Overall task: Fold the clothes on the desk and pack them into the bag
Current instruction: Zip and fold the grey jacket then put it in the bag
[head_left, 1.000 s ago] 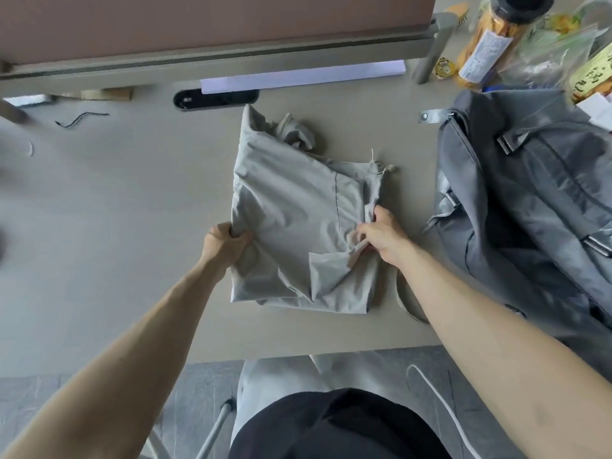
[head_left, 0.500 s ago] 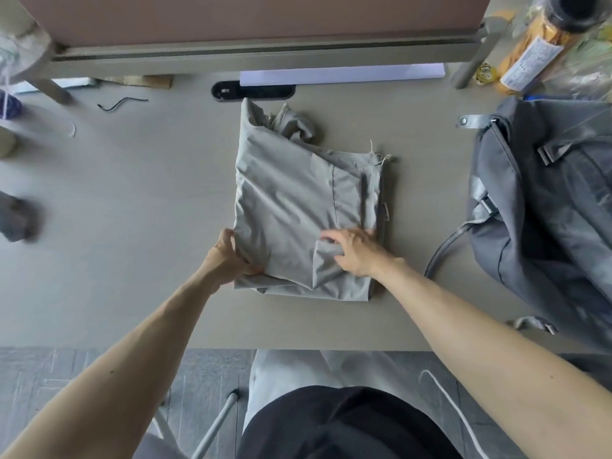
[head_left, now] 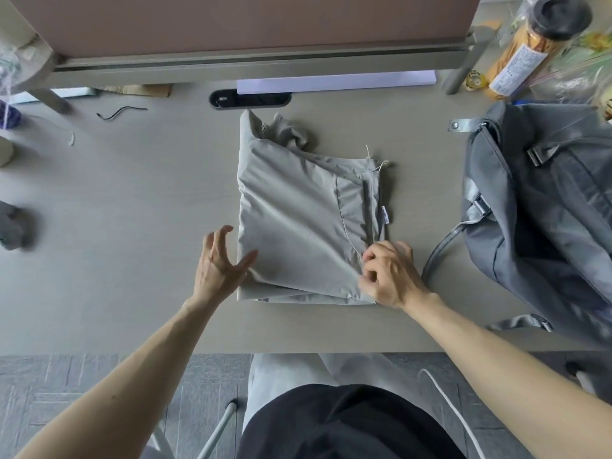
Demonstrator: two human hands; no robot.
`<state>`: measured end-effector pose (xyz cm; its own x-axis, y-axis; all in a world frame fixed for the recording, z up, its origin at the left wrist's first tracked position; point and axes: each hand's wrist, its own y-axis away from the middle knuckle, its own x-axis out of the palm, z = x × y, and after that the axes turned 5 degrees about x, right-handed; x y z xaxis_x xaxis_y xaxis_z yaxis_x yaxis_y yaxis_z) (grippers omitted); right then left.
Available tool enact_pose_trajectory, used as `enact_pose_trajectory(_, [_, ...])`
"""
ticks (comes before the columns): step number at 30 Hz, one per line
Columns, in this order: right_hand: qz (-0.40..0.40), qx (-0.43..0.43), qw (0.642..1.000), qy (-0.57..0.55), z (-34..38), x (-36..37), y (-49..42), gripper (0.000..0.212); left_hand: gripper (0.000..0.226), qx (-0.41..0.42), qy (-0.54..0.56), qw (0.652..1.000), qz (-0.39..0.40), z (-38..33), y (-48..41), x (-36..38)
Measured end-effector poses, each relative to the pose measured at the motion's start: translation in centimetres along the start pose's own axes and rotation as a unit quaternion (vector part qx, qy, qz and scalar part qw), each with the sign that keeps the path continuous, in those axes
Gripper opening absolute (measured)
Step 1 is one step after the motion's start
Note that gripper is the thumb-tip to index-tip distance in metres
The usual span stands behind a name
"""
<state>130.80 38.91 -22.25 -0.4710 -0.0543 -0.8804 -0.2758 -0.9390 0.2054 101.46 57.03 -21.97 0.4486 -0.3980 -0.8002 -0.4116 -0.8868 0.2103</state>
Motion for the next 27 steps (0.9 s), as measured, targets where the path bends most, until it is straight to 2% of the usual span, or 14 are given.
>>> enact_pose_trajectory(2, [-0.107,-0.024,0.994,0.009,1.0,0.7,-0.6,0.022,0.069,0.076,-0.026,0.997,-0.017,-0.8,-1.0,0.2])
enact_pose_trajectory(3, [-0.111,-0.031,0.993,0.027,1.4,1.4,-1.0,0.029,0.070,0.095,-0.039,0.995,-0.002,-1.1,-1.8,0.3])
enact_pose_trajectory(5, [-0.027,-0.013,0.997,0.071,1.4,3.2,-1.4,0.054,0.072,0.100,-0.067,0.992,0.033,-1.6,-3.6,0.7])
enact_pose_trajectory(8, [0.051,0.033,0.993,0.096,0.2,5.2,-0.9,0.067,0.075,0.135,-0.103,0.984,0.052,-1.9,-6.9,0.9])
enact_pose_trajectory(13, [0.053,0.042,0.991,0.116,-1.1,5.5,0.1,0.066,0.080,0.174,-0.147,0.970,0.086,-2.9,-11.8,0.8])
enact_pose_trajectory(16, [0.038,0.040,0.992,0.116,-2.1,5.5,0.9,0.066,0.072,0.147,-0.149,0.971,0.117,-4.5,-14.0,1.5])
enact_pose_trajectory(19, [0.041,0.051,0.992,0.106,-2.9,5.7,1.2,0.069,0.080,0.126,-0.191,0.960,0.161,-4.8,-15.6,3.0])
enact_pose_trajectory(22, [0.045,0.068,0.991,0.110,-2.8,5.9,1.6,0.085,0.092,0.111,-0.236,0.952,0.159,-4.0,-16.0,4.8])
enact_pose_trajectory(24, [0.048,0.082,0.989,0.117,-2.4,5.8,1.6,0.098,0.098,0.107,-0.208,0.961,0.147,-3.9,-15.9,5.1])
enact_pose_trajectory(27, [0.060,0.089,0.986,0.125,-2.0,5.5,1.5,0.107,0.105,0.135,-0.189,0.964,0.130,-3.6,-14.2,4.2])
